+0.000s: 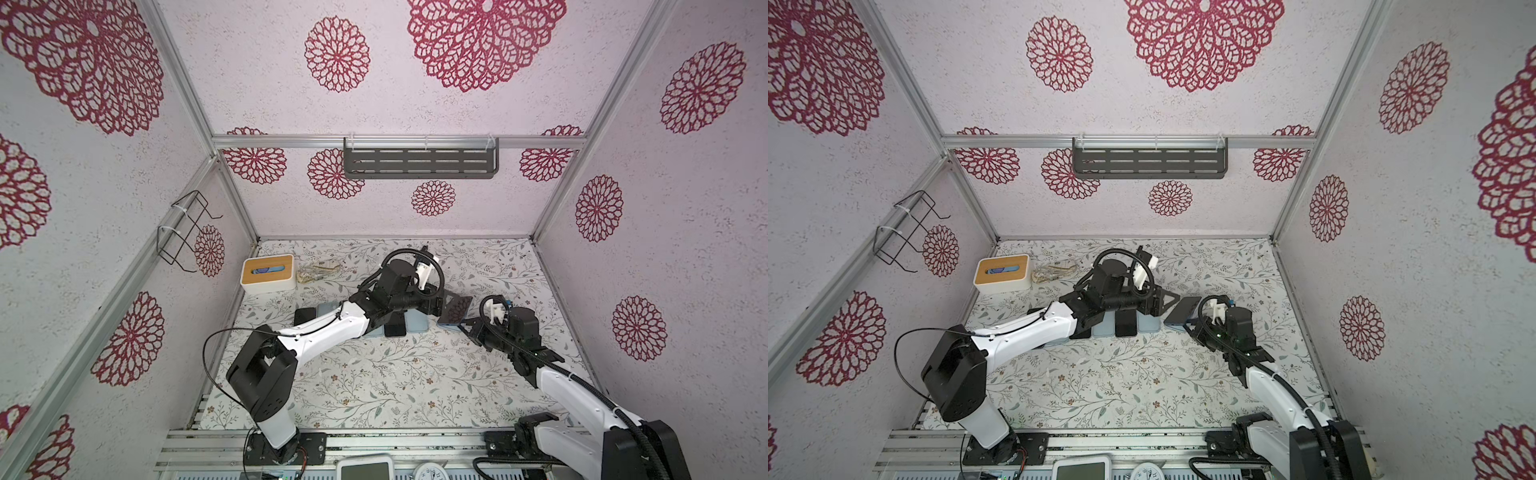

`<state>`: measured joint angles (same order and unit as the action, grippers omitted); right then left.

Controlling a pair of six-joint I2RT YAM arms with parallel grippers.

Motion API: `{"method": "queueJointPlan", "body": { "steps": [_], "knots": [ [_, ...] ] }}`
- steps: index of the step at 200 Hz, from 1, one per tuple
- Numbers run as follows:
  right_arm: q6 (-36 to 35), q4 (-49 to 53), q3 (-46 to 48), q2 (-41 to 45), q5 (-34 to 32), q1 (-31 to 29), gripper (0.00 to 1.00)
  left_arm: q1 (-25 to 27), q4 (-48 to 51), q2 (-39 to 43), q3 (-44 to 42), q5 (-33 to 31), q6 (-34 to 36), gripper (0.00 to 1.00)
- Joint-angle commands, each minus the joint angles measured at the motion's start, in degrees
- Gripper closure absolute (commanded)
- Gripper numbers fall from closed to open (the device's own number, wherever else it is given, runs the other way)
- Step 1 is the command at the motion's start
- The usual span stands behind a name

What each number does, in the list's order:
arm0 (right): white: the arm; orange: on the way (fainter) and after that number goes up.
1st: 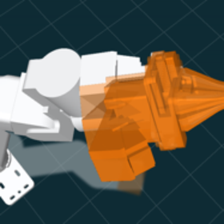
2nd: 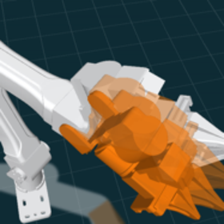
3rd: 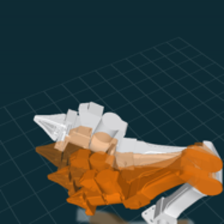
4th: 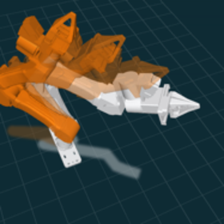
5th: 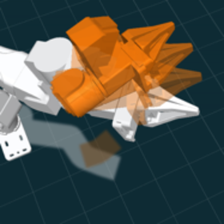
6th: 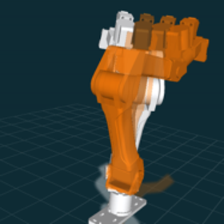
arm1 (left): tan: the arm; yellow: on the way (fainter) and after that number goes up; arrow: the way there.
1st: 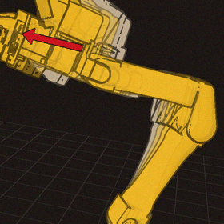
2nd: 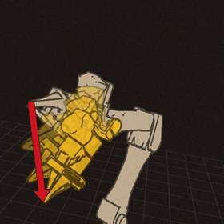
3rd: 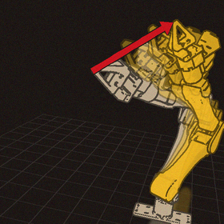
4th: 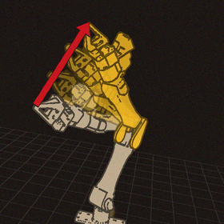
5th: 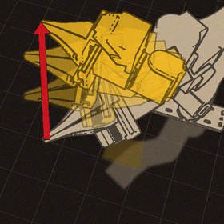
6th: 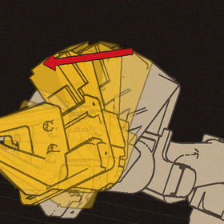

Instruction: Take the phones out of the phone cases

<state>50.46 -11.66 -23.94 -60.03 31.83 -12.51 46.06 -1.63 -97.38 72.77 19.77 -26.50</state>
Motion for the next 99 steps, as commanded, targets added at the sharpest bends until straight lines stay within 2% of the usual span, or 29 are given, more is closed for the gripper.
{"method": "queueJointPlan", "body": {
  "steps": [1, 30, 99],
  "knots": [
    [-2.46, -4.8, -1.76, -0.55, 2.67, 0.38, 1.0, 2.46, 12.45, 0.41, 1.06, -3.85, 17.93, 0.14],
    [-2.79, -4.66, -1.9, -1.91, 3.04, 0.46, 1.0, 5.4, 16.97, -2.26, 3.17, -7.96, 25.07, 0.21],
    [-2.04, -6.09, -1.1, -2.75, 3.95, 0.54, 1.0, 8.24, 17.97, -8.4, 7.12, -10.57, 28.18, 0.26]
  ]
}}
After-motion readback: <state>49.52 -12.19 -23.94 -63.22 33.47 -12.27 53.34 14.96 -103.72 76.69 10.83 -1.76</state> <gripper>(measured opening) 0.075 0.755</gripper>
